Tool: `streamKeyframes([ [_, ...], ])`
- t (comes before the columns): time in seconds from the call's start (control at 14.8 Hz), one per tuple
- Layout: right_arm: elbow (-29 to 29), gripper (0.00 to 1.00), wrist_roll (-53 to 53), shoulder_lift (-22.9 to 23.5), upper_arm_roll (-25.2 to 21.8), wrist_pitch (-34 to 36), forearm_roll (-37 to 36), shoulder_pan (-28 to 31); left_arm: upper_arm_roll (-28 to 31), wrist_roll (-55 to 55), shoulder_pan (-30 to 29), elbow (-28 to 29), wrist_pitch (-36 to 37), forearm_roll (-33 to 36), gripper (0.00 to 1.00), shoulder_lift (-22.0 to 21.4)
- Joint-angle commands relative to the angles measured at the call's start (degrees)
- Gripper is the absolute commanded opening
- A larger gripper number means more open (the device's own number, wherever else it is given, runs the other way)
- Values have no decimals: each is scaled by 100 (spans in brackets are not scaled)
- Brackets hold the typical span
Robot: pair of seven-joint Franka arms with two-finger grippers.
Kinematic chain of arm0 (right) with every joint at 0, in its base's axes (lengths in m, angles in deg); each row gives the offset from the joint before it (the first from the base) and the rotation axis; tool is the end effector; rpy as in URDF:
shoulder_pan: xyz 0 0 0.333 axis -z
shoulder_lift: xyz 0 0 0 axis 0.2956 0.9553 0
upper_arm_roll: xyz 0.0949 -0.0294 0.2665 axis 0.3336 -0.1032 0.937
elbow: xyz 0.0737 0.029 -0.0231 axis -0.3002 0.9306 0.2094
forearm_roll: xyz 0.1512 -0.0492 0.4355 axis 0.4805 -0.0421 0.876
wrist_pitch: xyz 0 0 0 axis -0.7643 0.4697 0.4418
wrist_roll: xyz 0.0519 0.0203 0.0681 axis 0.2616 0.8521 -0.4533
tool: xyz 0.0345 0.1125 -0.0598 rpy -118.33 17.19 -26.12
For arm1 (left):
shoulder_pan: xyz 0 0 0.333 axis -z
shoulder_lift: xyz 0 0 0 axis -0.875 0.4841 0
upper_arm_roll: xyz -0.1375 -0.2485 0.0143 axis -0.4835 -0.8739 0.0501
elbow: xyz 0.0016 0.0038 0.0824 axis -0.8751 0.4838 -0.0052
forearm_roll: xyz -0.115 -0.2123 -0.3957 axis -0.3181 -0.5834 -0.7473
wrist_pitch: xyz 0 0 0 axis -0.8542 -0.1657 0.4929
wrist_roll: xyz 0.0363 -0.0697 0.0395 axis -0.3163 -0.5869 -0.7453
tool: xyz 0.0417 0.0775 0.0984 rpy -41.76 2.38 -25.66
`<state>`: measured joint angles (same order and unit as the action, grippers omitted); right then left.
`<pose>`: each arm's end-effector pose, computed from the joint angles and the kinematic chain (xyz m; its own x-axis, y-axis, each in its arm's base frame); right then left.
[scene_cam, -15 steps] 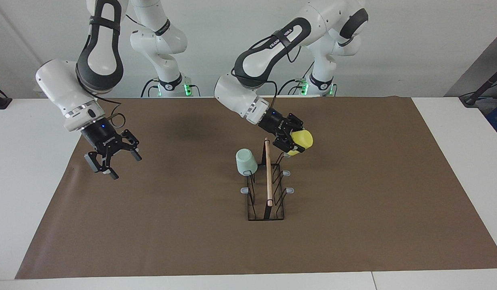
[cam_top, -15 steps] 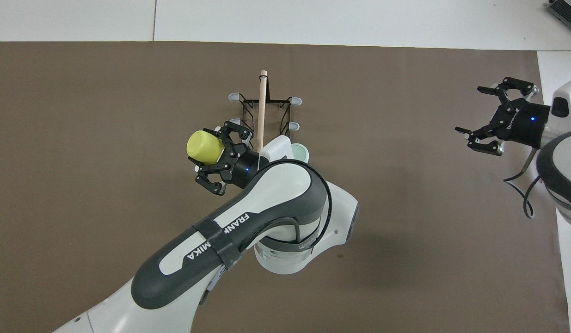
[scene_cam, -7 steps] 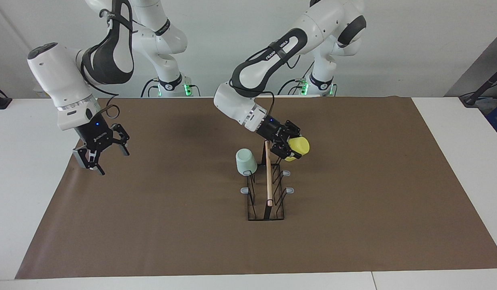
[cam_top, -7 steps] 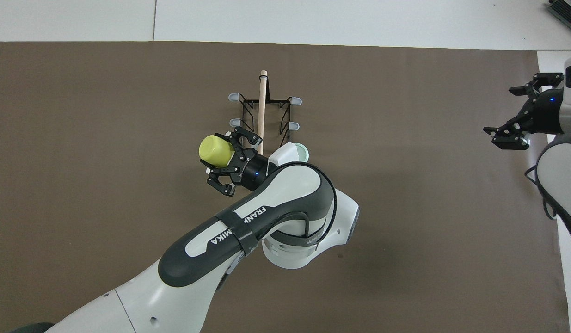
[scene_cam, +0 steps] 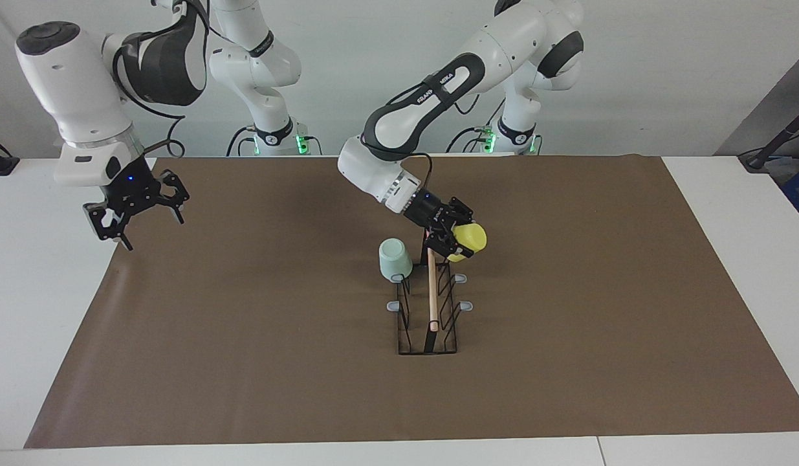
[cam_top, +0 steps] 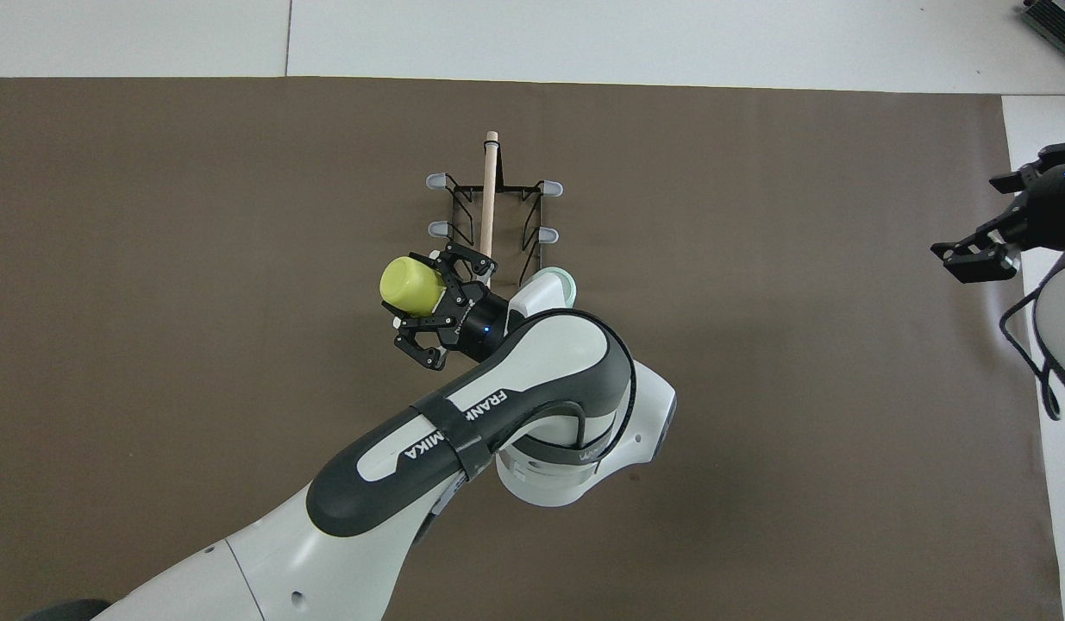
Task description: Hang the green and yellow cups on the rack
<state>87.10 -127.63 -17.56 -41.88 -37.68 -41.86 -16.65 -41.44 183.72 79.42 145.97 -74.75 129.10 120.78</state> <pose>0.6666 -0.0664 0.5024 0.7259 0.6808 0.0975 0.6661 -0.7313 0.1468 0.5000 -0.4579 0.2823 0.0750 0.3590 0.9303 0.8367 -0.5302 0.1372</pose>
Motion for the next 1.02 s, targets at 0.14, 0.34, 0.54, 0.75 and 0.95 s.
streamKeyframes([
  [0.14, -590, 100, 1323, 28, 55, 992, -279, -10, -8, 104, 141, -175, 102, 88, 35, 124],
  [0.34, -661, 100, 2788, -165, 117, 1363, -368, -19, -8, 139, 141, -184, 76, 79, 77, 133],
  [0.54, -661, 100, 4503, -226, 169, 1758, -359, -159, -8, 183, 219, -377, 119, 62, 100, 151],
  [0.75, -661, 100, 5201, -270, 187, 2189, -236, -159, 1, 139, 228, -570, 234, 53, 100, 186],
  [0.95, -591, 100, 5237, -332, 196, 2260, -227, -159, 1, -18, 246, -588, 199, 18, 100, 81],
])
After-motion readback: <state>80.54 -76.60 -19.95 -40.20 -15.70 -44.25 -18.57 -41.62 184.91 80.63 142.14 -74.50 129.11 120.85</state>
